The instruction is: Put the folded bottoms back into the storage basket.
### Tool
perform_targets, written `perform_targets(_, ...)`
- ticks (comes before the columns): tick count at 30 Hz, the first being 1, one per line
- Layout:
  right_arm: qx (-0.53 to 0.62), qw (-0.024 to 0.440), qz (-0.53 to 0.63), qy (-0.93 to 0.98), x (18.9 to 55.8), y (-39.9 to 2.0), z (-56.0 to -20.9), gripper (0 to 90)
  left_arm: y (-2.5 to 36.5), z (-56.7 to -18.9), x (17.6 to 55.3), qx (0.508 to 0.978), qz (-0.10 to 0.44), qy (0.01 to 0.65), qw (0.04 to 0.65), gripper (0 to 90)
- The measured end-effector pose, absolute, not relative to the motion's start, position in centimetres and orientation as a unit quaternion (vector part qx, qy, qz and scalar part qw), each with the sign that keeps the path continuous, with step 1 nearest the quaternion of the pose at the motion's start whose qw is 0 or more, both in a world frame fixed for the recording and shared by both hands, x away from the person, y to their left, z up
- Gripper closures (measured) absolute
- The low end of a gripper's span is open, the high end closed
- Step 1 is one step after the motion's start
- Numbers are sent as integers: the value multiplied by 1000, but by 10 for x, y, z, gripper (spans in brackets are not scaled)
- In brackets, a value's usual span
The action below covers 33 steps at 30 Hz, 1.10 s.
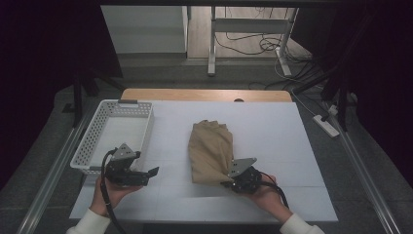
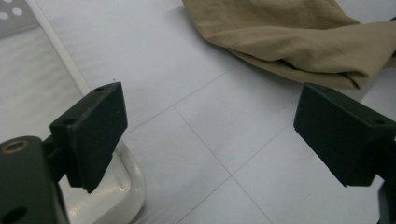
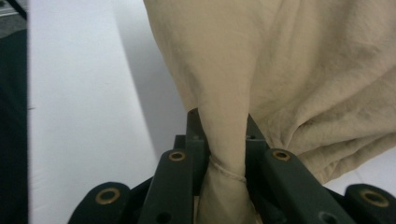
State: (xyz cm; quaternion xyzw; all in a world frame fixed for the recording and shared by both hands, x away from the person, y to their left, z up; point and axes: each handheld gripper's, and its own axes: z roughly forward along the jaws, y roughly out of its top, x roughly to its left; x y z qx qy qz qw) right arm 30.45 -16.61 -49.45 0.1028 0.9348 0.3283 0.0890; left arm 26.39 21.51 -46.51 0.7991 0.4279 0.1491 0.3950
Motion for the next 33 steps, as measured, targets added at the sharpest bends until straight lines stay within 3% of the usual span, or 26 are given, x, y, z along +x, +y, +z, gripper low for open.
perform_targets(9, 99, 52, 350, 930, 283, -172, -490, 787, 211, -466, 263, 802, 145, 423, 395, 105)
perform_targets(33, 94, 43, 352, 930, 282, -172, -492, 786, 191, -460, 271, 809, 140, 407, 400, 105)
